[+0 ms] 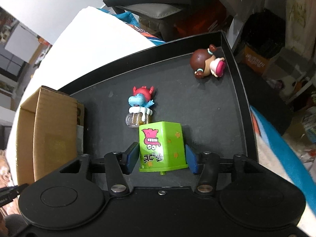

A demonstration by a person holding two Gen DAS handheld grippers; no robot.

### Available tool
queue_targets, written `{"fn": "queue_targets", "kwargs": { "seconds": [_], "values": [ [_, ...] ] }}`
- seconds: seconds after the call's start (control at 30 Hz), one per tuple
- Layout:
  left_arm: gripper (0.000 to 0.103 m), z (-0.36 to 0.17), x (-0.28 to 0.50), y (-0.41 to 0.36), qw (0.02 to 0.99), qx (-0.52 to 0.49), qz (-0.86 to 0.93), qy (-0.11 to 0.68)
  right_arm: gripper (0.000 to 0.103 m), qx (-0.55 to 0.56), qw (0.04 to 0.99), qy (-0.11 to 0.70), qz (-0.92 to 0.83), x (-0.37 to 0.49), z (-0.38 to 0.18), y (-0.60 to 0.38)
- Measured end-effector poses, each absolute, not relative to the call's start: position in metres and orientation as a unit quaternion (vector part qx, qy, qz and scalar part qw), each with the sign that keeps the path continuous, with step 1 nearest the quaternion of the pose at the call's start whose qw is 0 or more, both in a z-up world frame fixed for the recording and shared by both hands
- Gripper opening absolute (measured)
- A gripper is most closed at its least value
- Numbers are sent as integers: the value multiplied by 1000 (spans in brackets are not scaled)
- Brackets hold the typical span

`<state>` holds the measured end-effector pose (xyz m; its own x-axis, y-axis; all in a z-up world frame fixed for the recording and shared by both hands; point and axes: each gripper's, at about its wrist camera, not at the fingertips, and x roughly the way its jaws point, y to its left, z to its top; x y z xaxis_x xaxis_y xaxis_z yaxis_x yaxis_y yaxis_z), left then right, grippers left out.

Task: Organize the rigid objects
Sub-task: 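Grasp the green cube-shaped cup with the right gripper and lift it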

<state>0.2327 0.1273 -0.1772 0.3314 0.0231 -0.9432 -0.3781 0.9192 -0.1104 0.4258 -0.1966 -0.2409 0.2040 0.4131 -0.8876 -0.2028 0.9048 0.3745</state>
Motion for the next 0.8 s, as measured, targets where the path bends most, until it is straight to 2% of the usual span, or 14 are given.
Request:
{"fn": "queue_targets", "kwargs": {
  "seconds": [0.17, 0.43, 0.8],
  "values": [
    [8, -177, 233, 127, 801, -156, 126, 565, 47, 126, 768, 597, 193, 423, -247, -203],
    [8, -177, 233, 127, 801, -157, 126, 564, 47, 112, 771, 601, 179, 419, -240, -200],
    [8, -177, 233, 128, 801, -160, 123, 563, 47, 77, 793, 569, 203, 415, -199, -181]
  ]
}}
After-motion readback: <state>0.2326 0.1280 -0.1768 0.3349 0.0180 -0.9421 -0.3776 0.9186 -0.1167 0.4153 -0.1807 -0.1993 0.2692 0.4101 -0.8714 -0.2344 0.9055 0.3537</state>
